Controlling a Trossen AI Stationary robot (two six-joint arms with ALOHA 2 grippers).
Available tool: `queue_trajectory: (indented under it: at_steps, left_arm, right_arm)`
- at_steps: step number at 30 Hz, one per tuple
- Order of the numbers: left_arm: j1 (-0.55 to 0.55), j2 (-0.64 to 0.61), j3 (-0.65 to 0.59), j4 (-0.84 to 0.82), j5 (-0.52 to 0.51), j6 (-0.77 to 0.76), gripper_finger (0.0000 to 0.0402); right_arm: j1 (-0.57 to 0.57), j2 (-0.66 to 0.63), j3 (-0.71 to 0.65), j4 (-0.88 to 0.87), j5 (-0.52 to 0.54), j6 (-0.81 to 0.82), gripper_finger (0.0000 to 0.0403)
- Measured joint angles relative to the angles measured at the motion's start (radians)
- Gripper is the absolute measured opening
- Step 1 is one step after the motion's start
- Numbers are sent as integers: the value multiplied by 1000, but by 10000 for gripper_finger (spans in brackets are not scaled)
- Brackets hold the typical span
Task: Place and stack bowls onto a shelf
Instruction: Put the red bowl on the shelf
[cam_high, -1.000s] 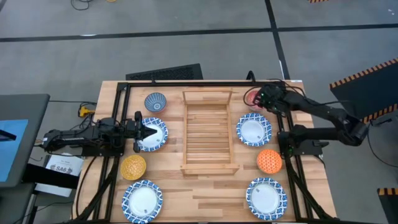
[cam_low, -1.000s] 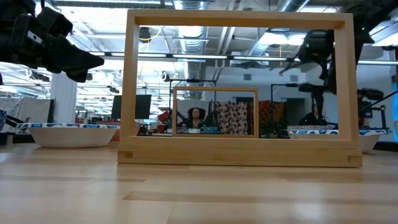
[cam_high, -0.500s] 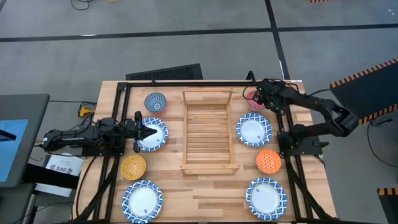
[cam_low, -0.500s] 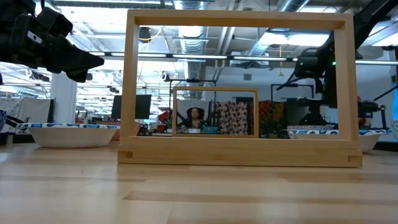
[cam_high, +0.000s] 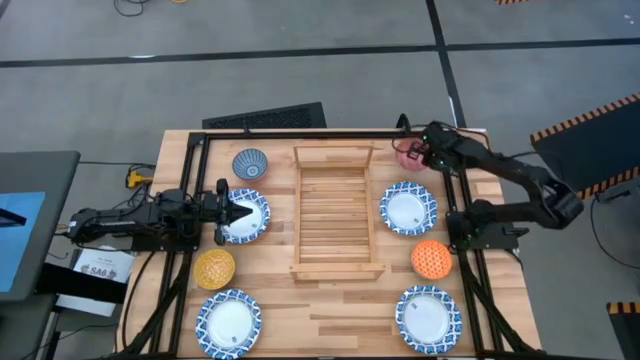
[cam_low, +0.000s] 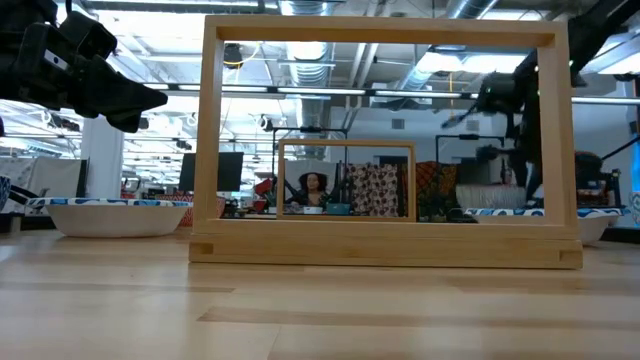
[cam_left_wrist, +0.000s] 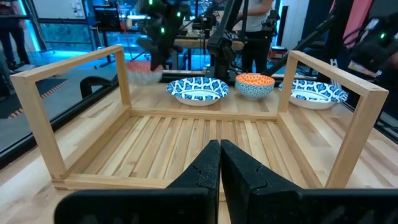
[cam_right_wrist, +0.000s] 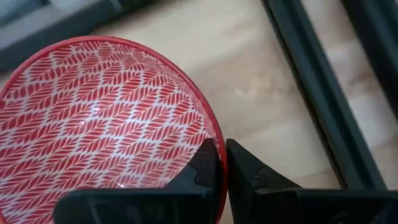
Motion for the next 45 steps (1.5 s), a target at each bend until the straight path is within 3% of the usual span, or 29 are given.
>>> queue_trajectory:
  at_steps: [6, 10, 14, 17, 22, 26, 31, 45]
  left_arm:
    - [0, 0, 0, 0, 0, 0, 0]
    - [0, 0, 0, 0, 0, 0, 0]
    - [0, 0, 0, 0, 0, 0, 0]
    - [0, 0, 0, 0, 0, 0, 0]
    - [0, 0, 0, 0, 0, 0, 0]
    - [0, 0, 0, 0, 0, 0, 0]
    - [0, 0, 0, 0, 0, 0, 0]
    - [0, 0, 0, 0, 0, 0, 0]
  right_arm:
    - [-5, -124, 123, -146, -13, -155, 35]
    - [43, -168, 238, -321, -115, -303, 35]
    - [178, -177, 308, -434, -263, -334, 35]
    - [346, -161, 307, -408, -324, -261, 35]
    - [612, -41, 280, -200, -249, -61, 35]
    - [718, 118, 282, 49, -169, 45, 35]
    - [718, 319, 288, 263, -116, 184, 35]
    - [635, 639, 508, 183, -93, 197, 35]
